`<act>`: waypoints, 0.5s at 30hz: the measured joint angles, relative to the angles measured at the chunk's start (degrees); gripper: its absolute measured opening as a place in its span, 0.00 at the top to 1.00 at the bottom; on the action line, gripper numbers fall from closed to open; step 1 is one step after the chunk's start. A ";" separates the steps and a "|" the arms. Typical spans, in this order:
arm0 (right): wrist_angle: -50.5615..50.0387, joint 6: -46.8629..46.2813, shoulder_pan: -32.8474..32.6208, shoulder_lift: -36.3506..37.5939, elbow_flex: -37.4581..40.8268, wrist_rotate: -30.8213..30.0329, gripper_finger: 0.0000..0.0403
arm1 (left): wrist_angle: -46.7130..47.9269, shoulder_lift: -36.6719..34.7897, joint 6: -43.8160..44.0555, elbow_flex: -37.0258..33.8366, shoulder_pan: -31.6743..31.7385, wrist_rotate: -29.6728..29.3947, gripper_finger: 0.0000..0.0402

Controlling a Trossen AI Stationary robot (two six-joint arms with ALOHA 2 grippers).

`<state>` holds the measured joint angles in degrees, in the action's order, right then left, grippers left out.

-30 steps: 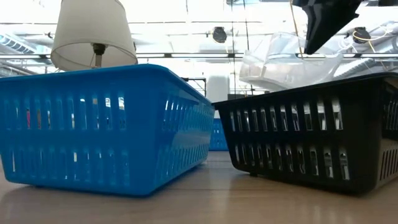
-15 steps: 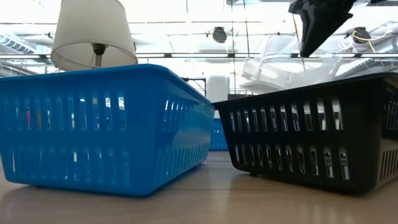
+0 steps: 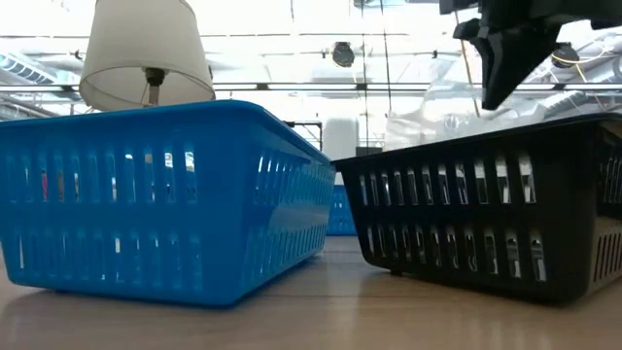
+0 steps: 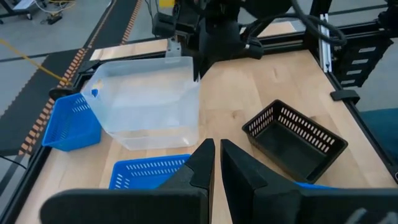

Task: Stack baskets by color
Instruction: Stack the bottom right transparent bin on top of the top right transparent bin

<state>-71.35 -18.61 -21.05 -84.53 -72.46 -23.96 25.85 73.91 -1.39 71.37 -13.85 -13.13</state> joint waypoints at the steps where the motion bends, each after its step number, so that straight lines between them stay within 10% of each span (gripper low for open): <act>1: 0.01 -0.01 0.30 0.00 0.18 0.30 1.00 | 0.00 0.00 -0.10 0.00 0.00 0.00 0.92; 15: 0.67 -1.69 3.10 0.00 0.91 3.31 0.99 | 0.02 0.00 -0.36 0.00 0.00 0.00 0.92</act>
<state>-70.67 -20.30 -17.96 -84.53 -71.55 -20.65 25.87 73.91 -1.75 71.37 -13.85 -13.13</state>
